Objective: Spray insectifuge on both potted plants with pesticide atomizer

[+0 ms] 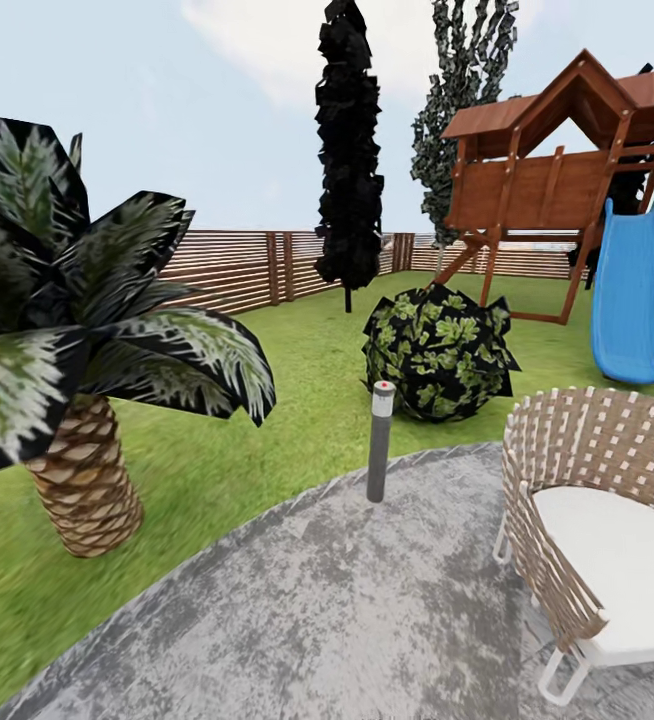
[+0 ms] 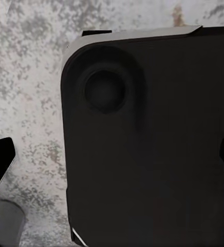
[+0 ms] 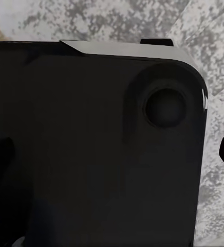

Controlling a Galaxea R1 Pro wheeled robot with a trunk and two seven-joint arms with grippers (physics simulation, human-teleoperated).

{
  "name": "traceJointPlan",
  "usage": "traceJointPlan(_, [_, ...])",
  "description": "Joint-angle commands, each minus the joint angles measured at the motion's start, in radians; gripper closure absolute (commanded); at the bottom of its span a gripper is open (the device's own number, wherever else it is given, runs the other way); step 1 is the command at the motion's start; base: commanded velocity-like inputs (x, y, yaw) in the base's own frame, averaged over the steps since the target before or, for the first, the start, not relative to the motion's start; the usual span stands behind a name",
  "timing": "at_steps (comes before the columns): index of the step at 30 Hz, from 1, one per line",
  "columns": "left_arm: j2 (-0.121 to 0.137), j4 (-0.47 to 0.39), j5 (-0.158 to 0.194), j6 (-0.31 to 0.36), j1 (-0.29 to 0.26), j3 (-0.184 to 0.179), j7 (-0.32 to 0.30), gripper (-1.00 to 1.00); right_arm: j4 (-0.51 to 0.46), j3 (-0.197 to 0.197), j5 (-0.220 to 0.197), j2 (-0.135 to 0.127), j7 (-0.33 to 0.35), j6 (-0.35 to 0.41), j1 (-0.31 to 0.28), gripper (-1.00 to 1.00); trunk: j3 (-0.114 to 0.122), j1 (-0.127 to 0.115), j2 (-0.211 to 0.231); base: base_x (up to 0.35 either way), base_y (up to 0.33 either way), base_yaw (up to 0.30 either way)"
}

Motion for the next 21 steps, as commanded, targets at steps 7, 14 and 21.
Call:
traceJointPlan(7, [-0.001, 0.0, -0.001, -0.003, 0.0, 0.0, 0.0, -1.0, -0.001, -0.001, 0.0, 0.0, -0.001, -0.002, 0.0, -1.0, -0.001, 0.0, 0.0, 0.0, 0.0, -0.3])
traceJointPlan(14, [-0.002, 0.0, -0.001, -0.003, 0.0, 0.0, 0.0, -1.0, -0.001, -0.001, 0.0, 0.0, -0.002, -0.001, 0.0, -1.0, -0.001, 0.0, 0.0, 0.0, 0.0, -0.3])
traceJointPlan(21, [0.002, 0.0, -0.001, -0.005, 0.0, -0.003, -0.001, -1.0, 0.0, -0.001, 0.0, 0.0, -0.002, -0.001, 0.0, -1.0, -0.001, 0.0, 0.0, 0.0, 0.0, -0.3])
